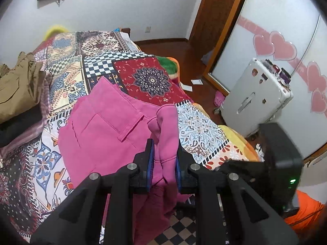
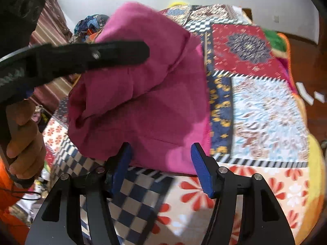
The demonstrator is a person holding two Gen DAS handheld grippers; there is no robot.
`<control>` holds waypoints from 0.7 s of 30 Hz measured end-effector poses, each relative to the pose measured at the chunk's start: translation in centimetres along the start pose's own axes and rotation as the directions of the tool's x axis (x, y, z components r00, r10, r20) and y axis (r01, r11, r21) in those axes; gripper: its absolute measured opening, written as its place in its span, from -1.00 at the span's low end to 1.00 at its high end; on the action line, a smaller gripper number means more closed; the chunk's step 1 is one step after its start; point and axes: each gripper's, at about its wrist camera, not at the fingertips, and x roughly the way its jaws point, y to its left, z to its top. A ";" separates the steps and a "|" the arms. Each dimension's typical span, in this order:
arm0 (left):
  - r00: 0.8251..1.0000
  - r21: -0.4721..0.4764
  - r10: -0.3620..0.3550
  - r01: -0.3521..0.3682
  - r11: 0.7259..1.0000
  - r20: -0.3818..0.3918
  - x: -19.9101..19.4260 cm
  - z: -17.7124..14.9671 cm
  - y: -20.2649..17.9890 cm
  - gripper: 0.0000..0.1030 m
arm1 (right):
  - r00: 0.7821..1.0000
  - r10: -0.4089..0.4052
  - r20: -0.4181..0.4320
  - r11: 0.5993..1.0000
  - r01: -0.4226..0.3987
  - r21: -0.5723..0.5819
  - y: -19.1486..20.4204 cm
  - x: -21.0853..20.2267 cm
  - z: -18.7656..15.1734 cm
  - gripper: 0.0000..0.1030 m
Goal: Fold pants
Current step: 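Lift the pants edge with the left gripper and fold it over, then open the left gripper to lay the folded pants down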
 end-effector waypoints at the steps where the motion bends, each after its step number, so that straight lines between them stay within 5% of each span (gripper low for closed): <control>1: 1.000 0.003 0.001 -0.001 1.000 -0.007 0.3 0.0 -0.1 -0.66 | 1.000 -0.024 0.009 1.000 0.024 -0.005 -0.3 -0.5 0.0 0.12; 17: 0.988 0.063 0.019 -0.009 0.998 -0.156 4.4 -1.5 -1.9 -0.63 | 0.987 -0.149 0.057 0.987 0.145 0.069 -4.5 -4.4 -1.2 0.12; 21: 0.982 0.069 0.004 0.009 0.998 -0.189 5.2 -1.8 -2.3 -0.43 | 0.984 -0.161 0.074 0.984 0.155 0.083 -4.9 -5.0 -1.1 0.12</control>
